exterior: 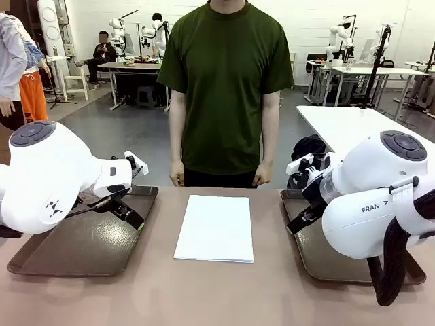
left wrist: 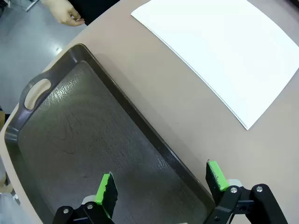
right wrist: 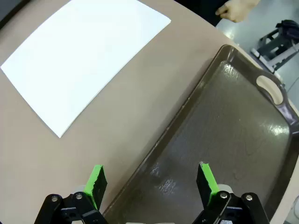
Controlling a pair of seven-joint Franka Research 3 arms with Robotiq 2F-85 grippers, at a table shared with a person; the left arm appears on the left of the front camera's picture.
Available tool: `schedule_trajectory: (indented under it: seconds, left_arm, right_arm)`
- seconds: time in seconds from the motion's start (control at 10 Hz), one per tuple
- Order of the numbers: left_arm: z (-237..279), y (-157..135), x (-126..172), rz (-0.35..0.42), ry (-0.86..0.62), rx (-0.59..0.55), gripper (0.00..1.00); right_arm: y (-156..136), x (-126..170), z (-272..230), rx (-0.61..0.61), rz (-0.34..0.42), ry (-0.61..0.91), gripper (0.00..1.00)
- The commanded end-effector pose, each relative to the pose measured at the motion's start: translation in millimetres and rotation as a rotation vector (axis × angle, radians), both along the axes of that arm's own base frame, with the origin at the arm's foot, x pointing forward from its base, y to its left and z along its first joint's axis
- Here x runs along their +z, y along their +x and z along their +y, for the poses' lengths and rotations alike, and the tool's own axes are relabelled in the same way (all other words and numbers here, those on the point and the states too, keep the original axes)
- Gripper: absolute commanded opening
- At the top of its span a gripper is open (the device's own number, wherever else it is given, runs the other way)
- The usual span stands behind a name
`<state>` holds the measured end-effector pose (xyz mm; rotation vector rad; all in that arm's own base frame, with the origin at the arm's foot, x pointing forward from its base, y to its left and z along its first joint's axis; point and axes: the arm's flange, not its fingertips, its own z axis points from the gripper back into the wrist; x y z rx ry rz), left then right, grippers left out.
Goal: Sort the A4 documents.
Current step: Receive the A4 Paper.
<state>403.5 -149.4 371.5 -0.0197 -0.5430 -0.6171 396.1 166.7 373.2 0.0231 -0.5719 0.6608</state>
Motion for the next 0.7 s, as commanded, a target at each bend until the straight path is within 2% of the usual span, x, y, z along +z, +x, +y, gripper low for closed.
schedule_trajectory:
  seconds: [0.0, 0.6]
  left_arm:
    - [-0.1, 0.0, 0.0, 0.000, 0.000, 0.000, 1.00]
    - [-0.1, 0.0, 0.0, 0.000, 0.000, 0.000, 1.00]
  right_arm:
    - [0.0, 0.0, 0.0, 0.000, 0.000, 0.000, 1.00]
    - [0.0, 0.0, 0.0, 0.000, 0.000, 0.000, 1.00]
